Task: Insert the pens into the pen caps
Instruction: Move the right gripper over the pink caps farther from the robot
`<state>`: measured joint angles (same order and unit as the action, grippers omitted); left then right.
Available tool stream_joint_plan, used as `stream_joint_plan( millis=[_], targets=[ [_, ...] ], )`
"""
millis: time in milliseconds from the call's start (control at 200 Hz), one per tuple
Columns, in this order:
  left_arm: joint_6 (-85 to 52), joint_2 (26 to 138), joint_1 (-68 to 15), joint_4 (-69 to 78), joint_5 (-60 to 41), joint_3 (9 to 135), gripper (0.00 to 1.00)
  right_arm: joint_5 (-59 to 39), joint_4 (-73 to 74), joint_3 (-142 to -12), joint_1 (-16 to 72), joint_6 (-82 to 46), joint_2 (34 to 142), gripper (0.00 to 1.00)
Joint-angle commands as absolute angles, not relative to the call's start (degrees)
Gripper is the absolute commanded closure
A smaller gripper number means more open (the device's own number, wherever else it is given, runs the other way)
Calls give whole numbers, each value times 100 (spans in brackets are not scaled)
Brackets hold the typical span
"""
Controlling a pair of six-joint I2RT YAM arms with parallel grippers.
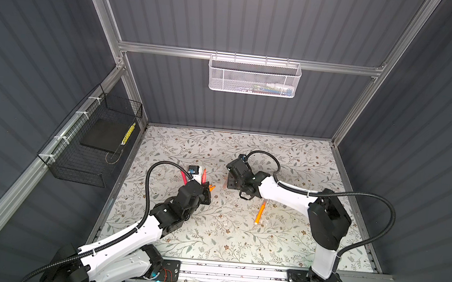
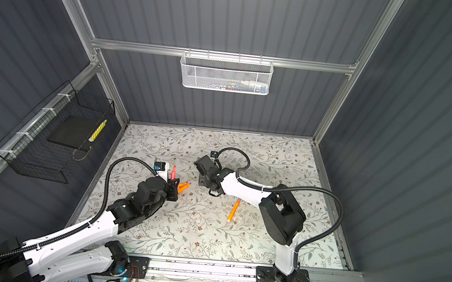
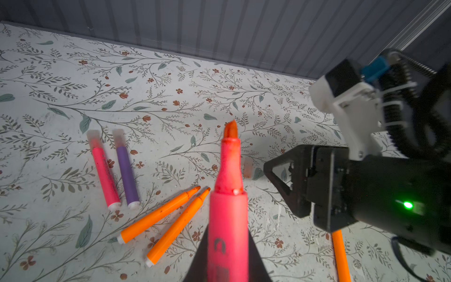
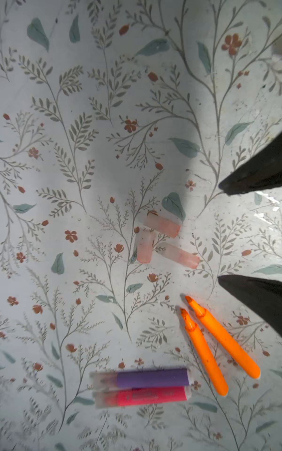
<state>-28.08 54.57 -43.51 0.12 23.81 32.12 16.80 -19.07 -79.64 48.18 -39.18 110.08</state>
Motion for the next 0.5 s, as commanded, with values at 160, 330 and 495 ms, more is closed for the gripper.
stream_joint_plan(
  millis=[160, 330, 495],
  targets=[
    [-2672, 5334, -4357, 183, 2461, 3067, 100, 1341, -2348, -8638, 4705, -3709, 11641, 45],
    [-2671, 5396, -4359, 225, 2428, 3061, 100, 1322, -2496, -8957, 4693, -3639, 11911, 46],
    [-2622, 5389, -4355, 184, 2441, 3095, 100, 1444, -2638, -9243, 4678, -3604, 12144, 48]
  ],
)
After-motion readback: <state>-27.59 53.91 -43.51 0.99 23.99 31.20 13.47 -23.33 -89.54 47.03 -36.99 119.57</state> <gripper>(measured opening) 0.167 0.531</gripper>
